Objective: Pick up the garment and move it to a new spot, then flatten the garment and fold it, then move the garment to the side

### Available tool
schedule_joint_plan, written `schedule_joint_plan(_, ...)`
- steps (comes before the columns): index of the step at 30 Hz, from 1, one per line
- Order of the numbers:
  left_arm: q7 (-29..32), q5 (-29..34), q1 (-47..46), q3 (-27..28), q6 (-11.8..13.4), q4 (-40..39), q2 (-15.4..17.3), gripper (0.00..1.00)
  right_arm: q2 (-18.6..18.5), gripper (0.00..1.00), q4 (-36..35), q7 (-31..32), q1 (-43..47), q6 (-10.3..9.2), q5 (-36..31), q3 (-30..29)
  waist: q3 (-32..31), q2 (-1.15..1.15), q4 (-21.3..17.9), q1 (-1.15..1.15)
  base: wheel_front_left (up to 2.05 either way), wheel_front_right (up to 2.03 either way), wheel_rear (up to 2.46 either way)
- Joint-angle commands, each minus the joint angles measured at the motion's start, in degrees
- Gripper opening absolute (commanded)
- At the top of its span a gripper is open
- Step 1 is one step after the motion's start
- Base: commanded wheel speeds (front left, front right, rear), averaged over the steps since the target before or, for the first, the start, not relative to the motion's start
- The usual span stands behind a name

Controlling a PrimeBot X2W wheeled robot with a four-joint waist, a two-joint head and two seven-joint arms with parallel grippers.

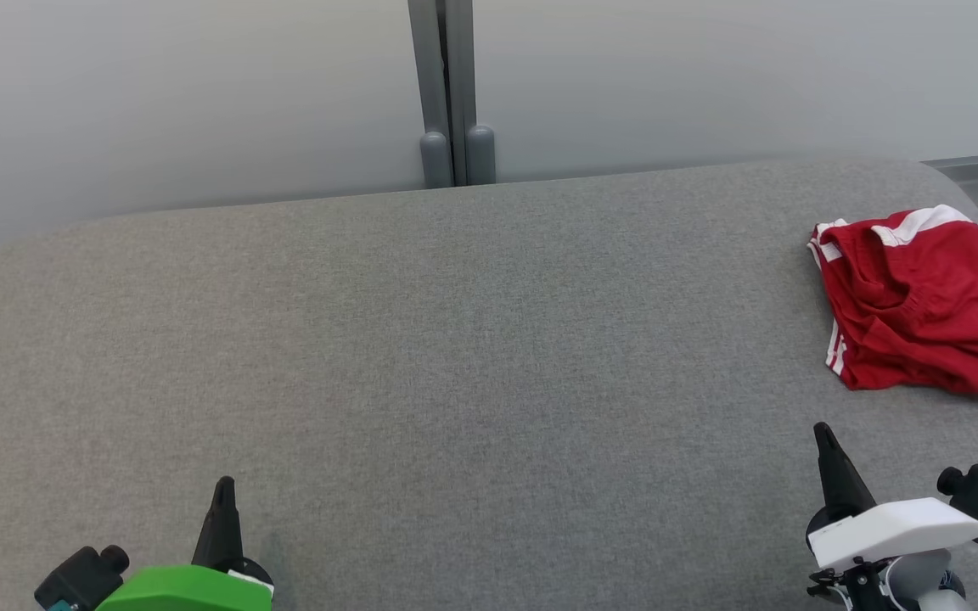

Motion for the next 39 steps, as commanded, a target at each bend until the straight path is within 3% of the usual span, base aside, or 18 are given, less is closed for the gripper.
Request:
schedule_joint_plan(1, 0.4, -1.8, -1.8, 0.5, -0.4, -0.9, 0.5, 0.0, -0.4, 0.0, -1.0, 0.5, -1.5, -0.03, 2.0, -0.3, 0.0, 0.0, 0.0, 0.0, 0.0, 0.0, 0.0)
schedule_joint_plan(39, 6.5, -22.1, -5.3, 4.7, -1.0, -1.8, 0.6, 0.0, -0.5, 0.0, -3.0, 6.6, -2.5, -0.04, 25.1, -2.1, 0.5, 0.0, -0.3, 0.0, 0.0, 0.0, 0.0)
